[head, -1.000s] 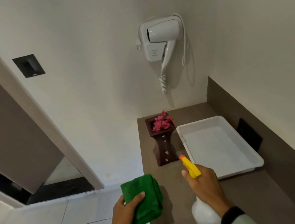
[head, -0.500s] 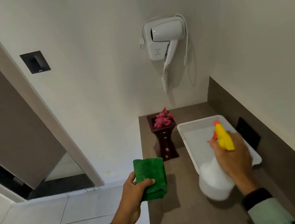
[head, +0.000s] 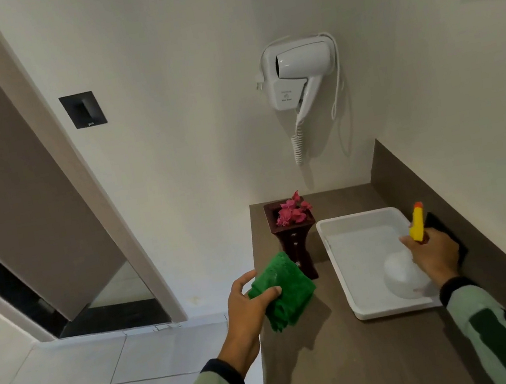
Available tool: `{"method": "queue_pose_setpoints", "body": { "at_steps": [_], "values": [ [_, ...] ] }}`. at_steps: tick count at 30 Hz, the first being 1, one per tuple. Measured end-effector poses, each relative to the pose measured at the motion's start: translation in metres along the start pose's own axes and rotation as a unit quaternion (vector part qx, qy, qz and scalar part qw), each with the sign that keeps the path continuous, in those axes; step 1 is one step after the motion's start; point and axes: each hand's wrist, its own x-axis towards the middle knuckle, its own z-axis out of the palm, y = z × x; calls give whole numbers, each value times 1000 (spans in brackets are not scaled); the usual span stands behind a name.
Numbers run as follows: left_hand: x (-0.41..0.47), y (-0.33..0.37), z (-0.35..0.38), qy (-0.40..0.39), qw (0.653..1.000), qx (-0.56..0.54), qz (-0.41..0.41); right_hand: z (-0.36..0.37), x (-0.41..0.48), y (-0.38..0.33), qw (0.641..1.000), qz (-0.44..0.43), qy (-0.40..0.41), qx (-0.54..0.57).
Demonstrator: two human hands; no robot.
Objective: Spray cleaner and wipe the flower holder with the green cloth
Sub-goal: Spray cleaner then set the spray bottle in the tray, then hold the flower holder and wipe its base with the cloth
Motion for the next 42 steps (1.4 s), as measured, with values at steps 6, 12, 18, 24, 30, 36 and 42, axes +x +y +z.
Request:
{"method": "queue_pose_setpoints", "body": {
  "at_steps": [6,12,18,24,30,36,42],
  "values": [
    [11,17,-3,-128,987,98,-10,-18,-70,-3,992,-33,-101,62],
    [16,33,16,-343,922,178,1,43,-130,-20,861,-55,-464,198],
    [79,77,23,-173,850,407,287,86,-103,-6,947,64,-208,235],
    [161,87,51,-189,686,642,285,163,-86,-31,991,-1,-33,128],
    [194,78,55,-227,651,669,277,227,-100,-34,998,-7,-54,25],
    [196,74,54,-234,641,680,268,250,-117,-46,994,-21,-91,-58],
    [198,77,56,-241,637,687,253,248,-123,-39,988,-57,-102,-100]
  ]
}}
